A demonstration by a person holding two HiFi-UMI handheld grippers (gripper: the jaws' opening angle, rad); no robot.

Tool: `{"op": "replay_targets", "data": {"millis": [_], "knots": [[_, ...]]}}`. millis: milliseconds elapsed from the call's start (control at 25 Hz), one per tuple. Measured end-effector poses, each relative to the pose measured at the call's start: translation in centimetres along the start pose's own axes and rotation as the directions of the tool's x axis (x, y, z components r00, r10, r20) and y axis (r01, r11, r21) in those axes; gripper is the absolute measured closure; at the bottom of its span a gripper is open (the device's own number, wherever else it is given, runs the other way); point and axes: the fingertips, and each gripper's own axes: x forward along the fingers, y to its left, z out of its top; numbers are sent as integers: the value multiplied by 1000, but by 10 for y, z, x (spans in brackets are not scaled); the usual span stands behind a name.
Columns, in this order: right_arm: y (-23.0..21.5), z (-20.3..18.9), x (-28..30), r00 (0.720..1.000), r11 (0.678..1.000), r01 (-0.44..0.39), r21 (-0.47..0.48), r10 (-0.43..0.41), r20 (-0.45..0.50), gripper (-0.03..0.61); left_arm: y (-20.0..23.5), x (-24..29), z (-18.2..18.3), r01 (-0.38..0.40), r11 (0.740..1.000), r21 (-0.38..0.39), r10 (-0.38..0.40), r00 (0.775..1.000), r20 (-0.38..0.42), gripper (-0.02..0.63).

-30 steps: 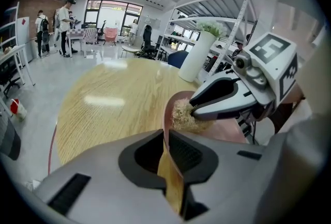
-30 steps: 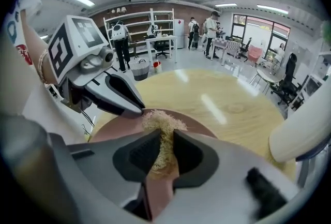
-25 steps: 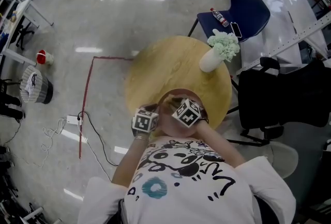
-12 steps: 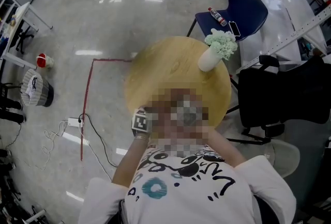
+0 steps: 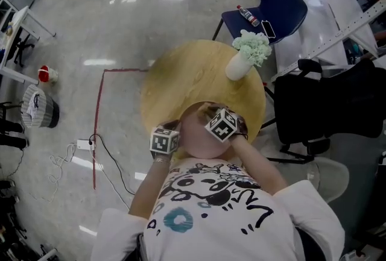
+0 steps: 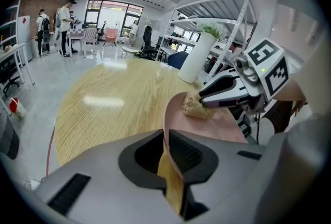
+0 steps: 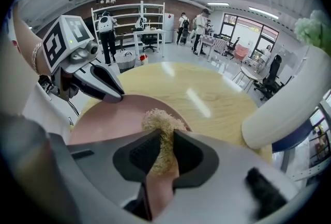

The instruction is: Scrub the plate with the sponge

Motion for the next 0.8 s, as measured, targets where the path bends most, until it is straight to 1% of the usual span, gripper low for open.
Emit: {"op": "replay_targets", "data": {"millis": [120, 280, 400, 480, 800], "knots": [[-10, -15, -8, 999, 1000, 8, 11, -8, -36, 494, 1, 2, 2, -1, 1000, 6, 1, 1000, 1, 571], [-6, -38, -22, 995, 999, -27, 16, 29, -95, 497, 1, 3, 5, 3, 1000, 1, -3, 1000, -4, 576], [6, -54, -33, 988, 998, -65, -9, 63, -141, 499, 0, 6, 6, 7, 1000, 6, -7, 1000, -4, 578], [17, -62, -38, 983, 996, -93, -7, 90, -157, 500, 1, 7, 8, 5, 1000, 9, -5, 1000, 2, 580], [67, -79, -51, 965, 982, -189, 26, 191, -179, 510, 0, 13, 9, 6, 1000, 15, -6, 1000, 1, 586]]}}
